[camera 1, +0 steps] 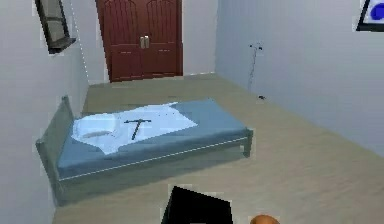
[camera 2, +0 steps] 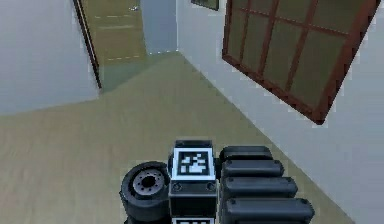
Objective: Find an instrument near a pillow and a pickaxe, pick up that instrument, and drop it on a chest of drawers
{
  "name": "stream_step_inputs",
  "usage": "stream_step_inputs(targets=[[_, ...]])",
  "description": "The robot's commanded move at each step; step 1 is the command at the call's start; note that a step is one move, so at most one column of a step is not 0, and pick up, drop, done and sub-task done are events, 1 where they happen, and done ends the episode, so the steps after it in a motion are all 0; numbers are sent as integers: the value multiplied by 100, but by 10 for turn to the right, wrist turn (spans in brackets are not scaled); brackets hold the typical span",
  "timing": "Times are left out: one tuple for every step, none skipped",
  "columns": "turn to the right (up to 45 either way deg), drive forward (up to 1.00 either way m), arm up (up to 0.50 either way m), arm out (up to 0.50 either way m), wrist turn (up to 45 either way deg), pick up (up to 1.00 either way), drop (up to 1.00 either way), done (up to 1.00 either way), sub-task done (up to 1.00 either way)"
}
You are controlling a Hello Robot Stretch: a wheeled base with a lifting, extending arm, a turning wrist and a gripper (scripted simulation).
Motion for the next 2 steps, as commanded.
stream_step_inputs(targets=[[-450, 0, 0, 0, 0, 0, 0, 0, 0], [-450, 0, 0, 0, 0, 0, 0, 0, 0]])
